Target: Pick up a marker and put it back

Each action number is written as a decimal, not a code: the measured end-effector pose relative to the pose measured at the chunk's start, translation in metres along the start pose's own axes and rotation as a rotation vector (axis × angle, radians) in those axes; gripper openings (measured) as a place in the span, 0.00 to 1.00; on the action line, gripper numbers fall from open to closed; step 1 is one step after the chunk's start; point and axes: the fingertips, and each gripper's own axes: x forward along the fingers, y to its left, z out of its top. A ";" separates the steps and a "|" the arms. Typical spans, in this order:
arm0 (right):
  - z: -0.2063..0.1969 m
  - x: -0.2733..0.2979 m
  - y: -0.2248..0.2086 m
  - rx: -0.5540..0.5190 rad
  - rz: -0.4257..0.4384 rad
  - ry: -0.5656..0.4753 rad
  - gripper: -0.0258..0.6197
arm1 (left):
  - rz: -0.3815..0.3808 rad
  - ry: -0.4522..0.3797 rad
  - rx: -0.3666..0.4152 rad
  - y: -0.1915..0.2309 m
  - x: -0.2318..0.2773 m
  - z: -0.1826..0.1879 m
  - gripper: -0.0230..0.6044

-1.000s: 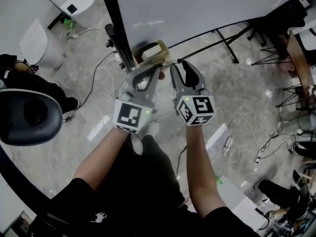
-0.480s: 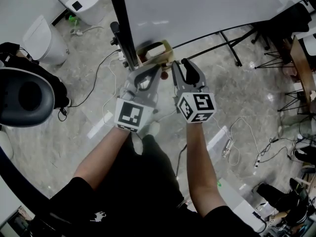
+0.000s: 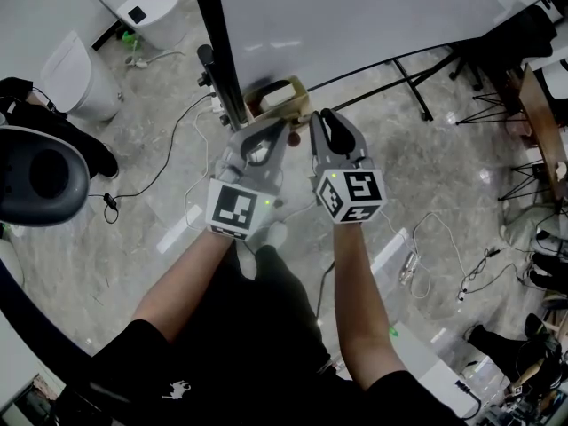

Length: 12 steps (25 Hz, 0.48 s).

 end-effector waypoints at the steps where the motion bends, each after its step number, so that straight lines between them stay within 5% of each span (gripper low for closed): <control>1: 0.001 0.000 0.000 -0.002 0.002 -0.002 0.16 | -0.001 -0.001 0.000 0.000 0.001 0.000 0.05; 12: 0.020 -0.007 0.004 -0.016 0.008 -0.039 0.16 | -0.011 -0.007 0.004 -0.001 0.003 0.004 0.05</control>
